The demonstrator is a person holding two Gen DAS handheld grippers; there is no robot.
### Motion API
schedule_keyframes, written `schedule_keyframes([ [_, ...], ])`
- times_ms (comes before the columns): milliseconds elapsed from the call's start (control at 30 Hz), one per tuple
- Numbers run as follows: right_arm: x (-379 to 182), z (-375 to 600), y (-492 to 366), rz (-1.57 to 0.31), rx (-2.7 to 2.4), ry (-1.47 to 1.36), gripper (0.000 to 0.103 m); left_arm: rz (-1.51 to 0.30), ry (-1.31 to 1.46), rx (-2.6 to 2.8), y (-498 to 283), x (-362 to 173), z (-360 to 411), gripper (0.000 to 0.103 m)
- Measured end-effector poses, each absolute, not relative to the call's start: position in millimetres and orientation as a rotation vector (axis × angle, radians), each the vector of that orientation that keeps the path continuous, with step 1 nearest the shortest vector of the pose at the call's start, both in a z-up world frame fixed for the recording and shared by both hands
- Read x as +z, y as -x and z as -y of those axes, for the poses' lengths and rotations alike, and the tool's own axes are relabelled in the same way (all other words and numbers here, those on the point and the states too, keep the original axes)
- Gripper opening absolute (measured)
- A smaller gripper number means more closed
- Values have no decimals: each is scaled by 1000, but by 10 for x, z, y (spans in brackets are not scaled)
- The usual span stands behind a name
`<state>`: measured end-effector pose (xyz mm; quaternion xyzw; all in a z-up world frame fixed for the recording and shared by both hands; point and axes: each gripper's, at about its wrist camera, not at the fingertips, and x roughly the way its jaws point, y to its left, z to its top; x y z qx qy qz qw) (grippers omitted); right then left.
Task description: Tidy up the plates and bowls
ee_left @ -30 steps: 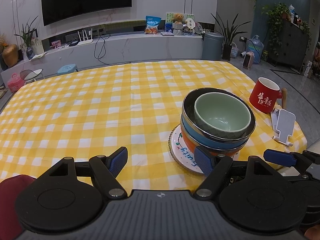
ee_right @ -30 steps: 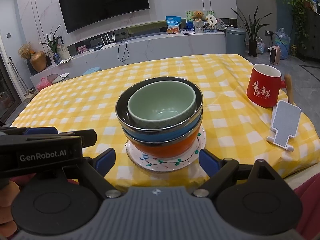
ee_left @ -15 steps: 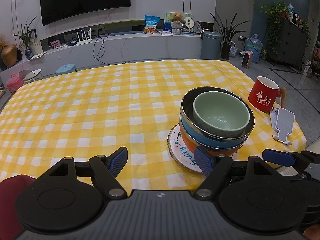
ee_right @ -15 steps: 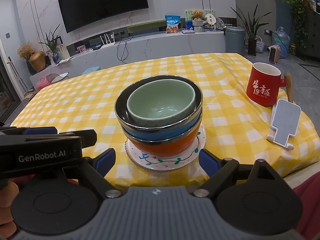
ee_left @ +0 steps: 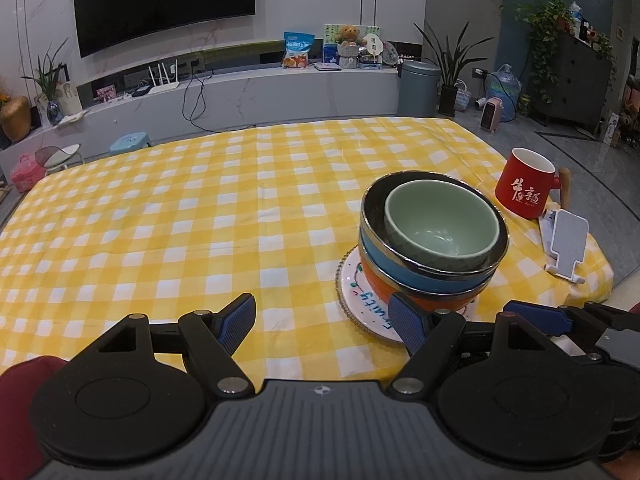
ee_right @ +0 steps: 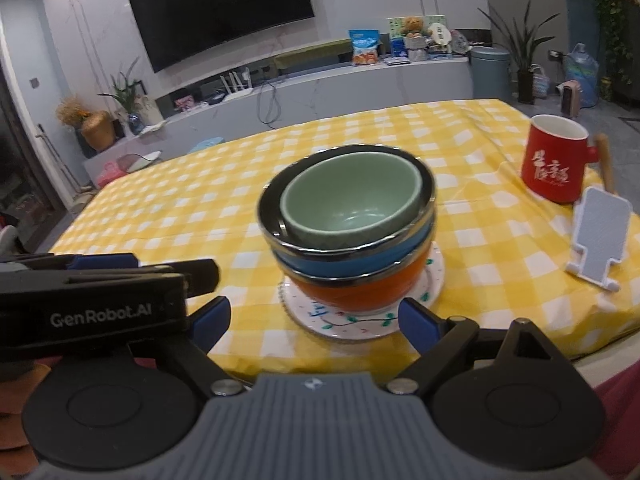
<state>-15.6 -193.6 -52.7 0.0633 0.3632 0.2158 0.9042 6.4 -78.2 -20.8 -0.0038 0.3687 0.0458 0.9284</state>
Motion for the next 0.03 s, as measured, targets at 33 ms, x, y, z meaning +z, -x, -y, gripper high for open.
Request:
schedule_keyframes([
  [33,-538,1936,151,-749,456,-141,91,-754,4,98,-65,-209,770,89],
])
